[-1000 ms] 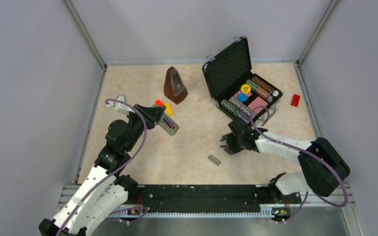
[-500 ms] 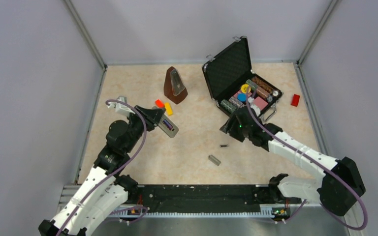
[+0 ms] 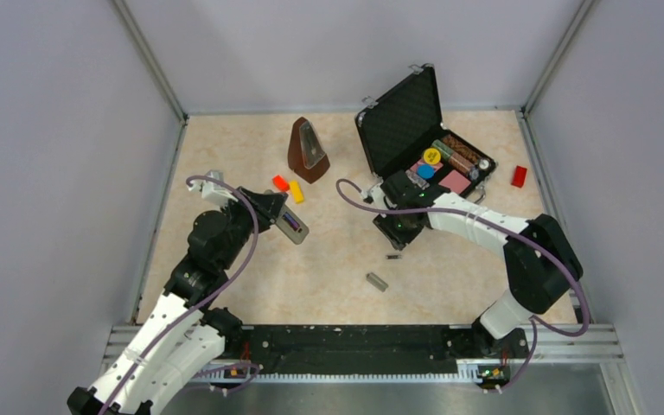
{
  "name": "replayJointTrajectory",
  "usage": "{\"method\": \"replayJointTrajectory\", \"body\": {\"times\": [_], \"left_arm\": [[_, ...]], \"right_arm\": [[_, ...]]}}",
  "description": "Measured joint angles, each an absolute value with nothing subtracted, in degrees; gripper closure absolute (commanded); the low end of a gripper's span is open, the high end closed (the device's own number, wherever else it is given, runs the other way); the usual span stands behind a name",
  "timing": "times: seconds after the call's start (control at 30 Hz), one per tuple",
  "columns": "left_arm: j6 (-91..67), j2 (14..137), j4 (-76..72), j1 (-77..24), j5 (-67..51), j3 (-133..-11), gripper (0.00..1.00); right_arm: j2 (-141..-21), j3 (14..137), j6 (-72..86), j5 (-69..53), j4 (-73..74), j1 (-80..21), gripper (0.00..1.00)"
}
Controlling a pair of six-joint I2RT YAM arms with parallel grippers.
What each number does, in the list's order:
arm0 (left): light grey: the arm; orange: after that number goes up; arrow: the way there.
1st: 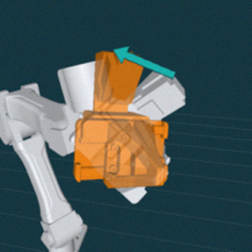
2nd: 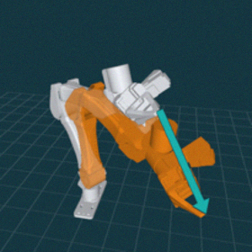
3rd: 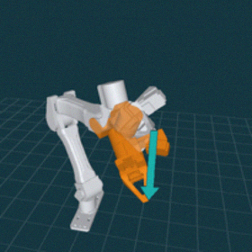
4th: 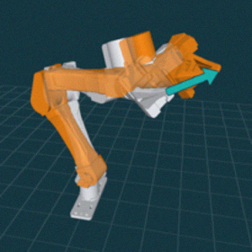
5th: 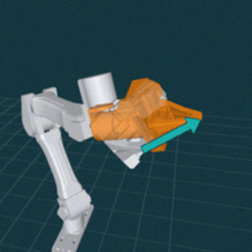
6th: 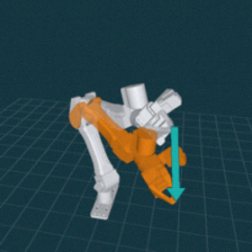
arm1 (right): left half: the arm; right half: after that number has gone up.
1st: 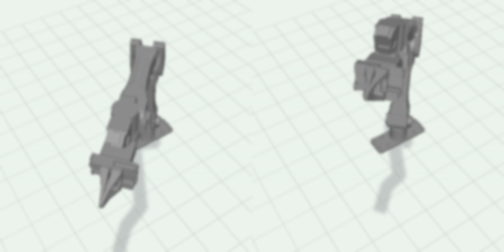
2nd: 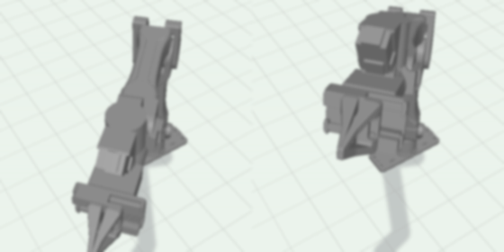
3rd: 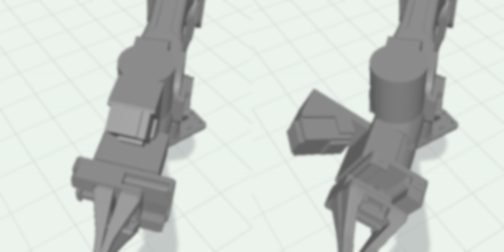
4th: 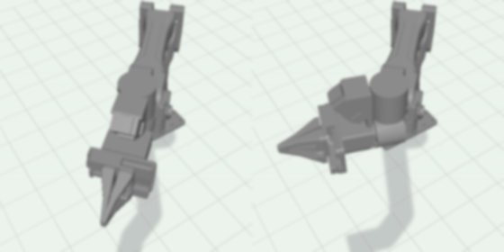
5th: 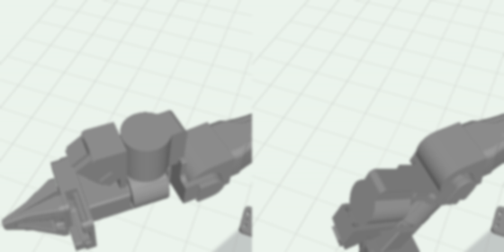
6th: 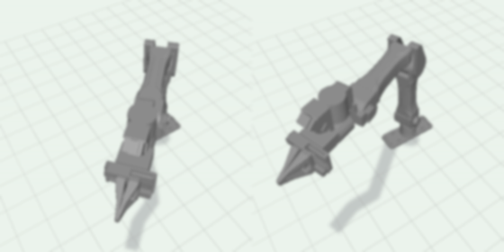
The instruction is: Load the batteries into the remote control
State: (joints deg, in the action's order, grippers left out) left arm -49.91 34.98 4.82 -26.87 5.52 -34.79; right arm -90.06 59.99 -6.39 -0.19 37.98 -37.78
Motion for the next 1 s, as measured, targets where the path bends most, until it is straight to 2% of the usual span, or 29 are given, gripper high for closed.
{"method": "replayJointTrajectory", "body": {"times": [0.47, 0.77, 0.87, 1.0], "left_arm": [[-48.58, 35.22, 5.82, -26.87, 7.70, -36.01, 1.00], [-48.25, 36.60, 6.55, -26.76, 8.54, -36.77, 1.00], [-48.25, 36.99, 6.63, -26.70, 8.64, -36.91, 1.00], [-48.25, 37.58, 6.70, -26.63, 8.67, -37.39, 1.00]], "right_arm": [[-94.78, 59.13, -22.76, -5.10, 40.49, -39.59, 0.59], [-97.67, 59.16, -24.67, -4.60, 39.88, -39.99, 0.66], [-97.69, 59.16, -25.12, -4.38, 39.62, -40.18, 0.74], [-97.71, 59.13, -25.58, -4.62, 38.81, -40.93, 0.97]]}}
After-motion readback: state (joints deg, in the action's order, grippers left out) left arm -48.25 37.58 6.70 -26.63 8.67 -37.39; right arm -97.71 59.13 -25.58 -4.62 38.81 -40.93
